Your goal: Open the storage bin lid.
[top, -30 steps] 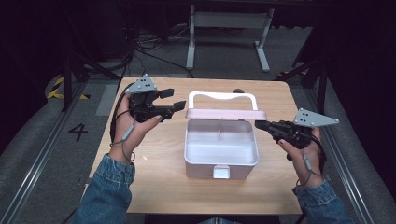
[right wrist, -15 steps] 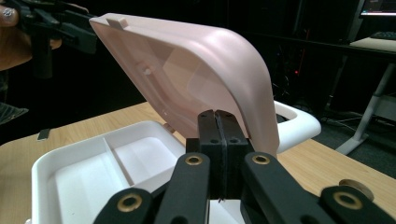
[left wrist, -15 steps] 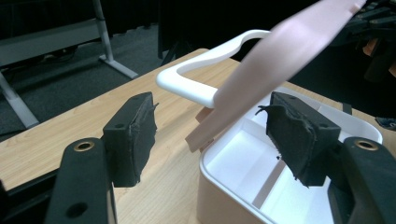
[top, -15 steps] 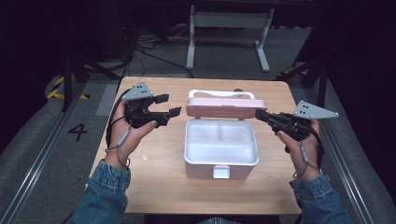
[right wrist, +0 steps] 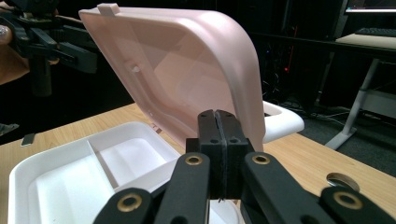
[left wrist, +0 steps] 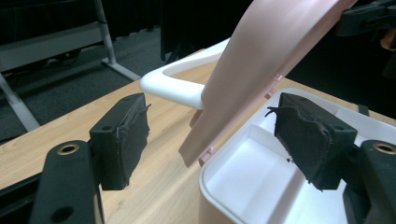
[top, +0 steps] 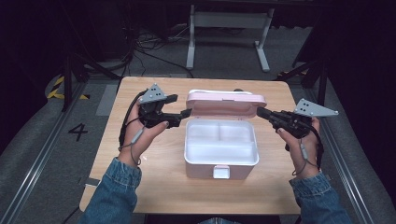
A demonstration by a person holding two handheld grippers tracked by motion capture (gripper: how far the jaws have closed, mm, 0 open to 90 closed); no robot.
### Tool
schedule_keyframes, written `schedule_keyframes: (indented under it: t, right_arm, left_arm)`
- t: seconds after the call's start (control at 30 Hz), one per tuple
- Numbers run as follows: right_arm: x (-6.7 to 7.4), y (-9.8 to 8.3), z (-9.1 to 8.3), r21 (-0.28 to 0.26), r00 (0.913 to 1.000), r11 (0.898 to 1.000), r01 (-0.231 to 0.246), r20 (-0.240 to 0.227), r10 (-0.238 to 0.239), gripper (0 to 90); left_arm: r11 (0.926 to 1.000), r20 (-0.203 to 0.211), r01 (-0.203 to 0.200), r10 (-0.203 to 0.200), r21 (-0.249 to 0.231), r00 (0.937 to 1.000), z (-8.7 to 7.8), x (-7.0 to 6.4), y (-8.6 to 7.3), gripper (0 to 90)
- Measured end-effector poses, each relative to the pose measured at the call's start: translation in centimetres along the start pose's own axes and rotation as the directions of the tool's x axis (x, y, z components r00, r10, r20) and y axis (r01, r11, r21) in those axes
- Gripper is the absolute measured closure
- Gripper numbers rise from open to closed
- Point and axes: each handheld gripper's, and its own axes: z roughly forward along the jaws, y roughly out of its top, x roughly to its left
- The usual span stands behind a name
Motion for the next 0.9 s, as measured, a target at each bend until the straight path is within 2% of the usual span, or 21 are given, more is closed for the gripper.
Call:
schedule_keyframes:
  t: [0.07, 0.23, 0.33, 0.4, 0.73, 0.9]
  right_arm:
    - [0.0, 0.0, 0.0, -0.003, 1.0000, 1.000, -0.001, 0.003, 0.001, 90.0]
    - [-0.2, -0.1, 0.0, -0.004, 1.0000, 1.000, -0.005, 0.005, 0.005, 90.0]
    - [-0.2, -0.1, -0.1, -0.006, 0.9999, 1.000, -0.008, 0.006, 0.008, 90.0]
    - [-0.4, -0.1, -0.1, -0.009, 1.0000, 1.000, -0.006, 0.005, 0.006, 90.0]
    - [-0.5, -0.1, -0.2, -0.009, 0.9999, 1.000, -0.010, 0.006, 0.010, 90.0]
    - [-0.5, -0.2, -0.2, -0.007, 0.9999, 1.000, -0.010, 0.007, 0.010, 90.0]
  left_arm:
    - [1.0000, 0.004, -0.001, 0.001, -0.005, 1.0000, 0.6, -0.1, 0.0, 26.8]
    - [0.9988, -0.012, -0.035, 0.035, -0.034, 0.9993, 2.2, -0.2, 0.0, 28.1]
    - [0.9981, 0.010, -0.020, 0.021, -0.059, 0.9997, 2.8, -0.4, 0.1, 35.5]
    - [0.9971, 0.009, -0.016, 0.017, -0.075, 0.9998, 3.2, -0.4, 0.4, 37.4]
    - [0.9957, 0.016, -0.017, 0.018, -0.091, 0.9997, 3.6, -0.5, 1.4, 59.8]
    - [0.9965, 0.024, -0.011, 0.013, -0.083, 0.9996, 3.5, -0.5, 1.4, 61.5]
